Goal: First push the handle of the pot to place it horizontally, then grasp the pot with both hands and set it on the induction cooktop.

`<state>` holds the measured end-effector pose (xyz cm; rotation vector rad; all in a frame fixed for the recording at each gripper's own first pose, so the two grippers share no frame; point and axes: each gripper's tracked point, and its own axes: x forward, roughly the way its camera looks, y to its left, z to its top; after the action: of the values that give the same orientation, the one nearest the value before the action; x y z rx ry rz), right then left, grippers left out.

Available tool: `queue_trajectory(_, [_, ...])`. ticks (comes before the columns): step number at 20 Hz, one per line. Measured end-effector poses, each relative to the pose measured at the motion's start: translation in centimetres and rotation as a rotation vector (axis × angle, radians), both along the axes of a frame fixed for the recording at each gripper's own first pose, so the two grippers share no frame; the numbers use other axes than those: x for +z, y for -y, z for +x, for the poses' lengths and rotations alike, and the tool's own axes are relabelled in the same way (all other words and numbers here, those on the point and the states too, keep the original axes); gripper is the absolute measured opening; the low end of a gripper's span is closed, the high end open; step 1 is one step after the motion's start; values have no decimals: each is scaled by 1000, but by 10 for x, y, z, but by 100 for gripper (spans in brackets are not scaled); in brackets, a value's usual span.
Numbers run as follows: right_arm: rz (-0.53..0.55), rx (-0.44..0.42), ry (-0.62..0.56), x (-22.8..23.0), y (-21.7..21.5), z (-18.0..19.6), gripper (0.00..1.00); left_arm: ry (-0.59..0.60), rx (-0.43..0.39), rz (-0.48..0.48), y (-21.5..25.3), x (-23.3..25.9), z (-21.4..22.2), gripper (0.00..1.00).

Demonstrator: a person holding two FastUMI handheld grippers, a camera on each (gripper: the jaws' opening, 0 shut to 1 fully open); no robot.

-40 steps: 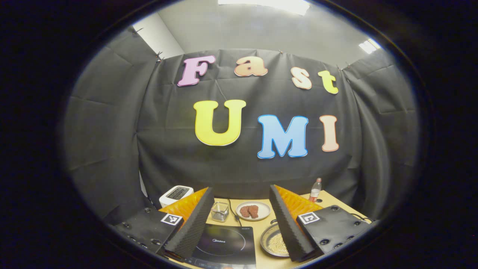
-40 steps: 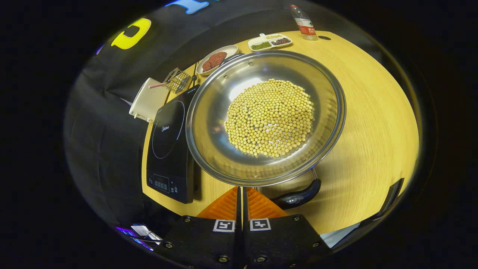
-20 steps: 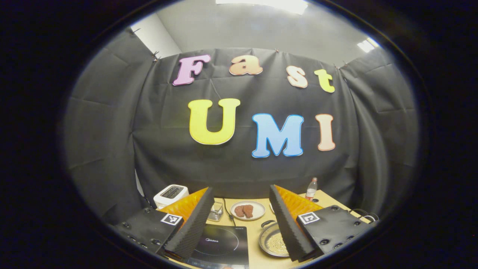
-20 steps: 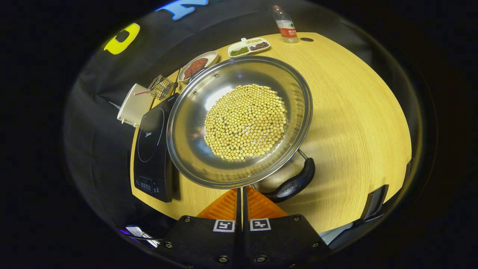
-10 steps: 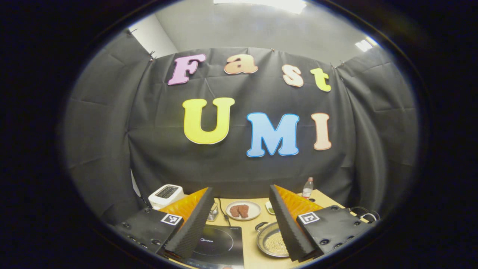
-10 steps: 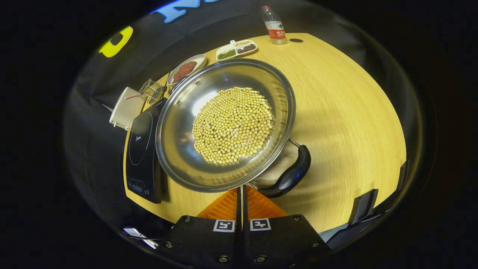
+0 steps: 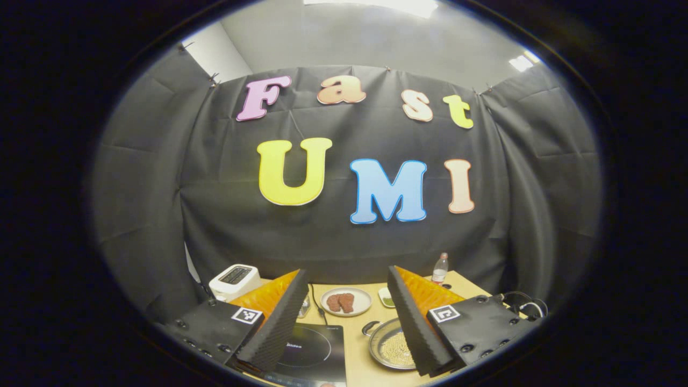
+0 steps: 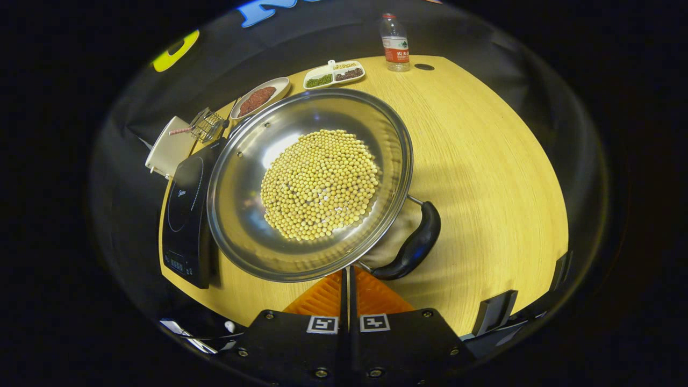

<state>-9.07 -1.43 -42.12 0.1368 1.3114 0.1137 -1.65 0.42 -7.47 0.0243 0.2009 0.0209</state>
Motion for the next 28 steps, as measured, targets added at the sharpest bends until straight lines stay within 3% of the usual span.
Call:
queue_trajectory(15, [-62,-67,-8,-7,43,23,1,-27,-50,22,20,-2,7,99])
queue_trajectory(16, [-64,-70,-7,-8,46,25,1,-27,-54,26,22,-1,7,95])
queue_trajectory(28, [-89,-115,-7,-14,73,55,1,-53,-58,34,27,-9,9,95])
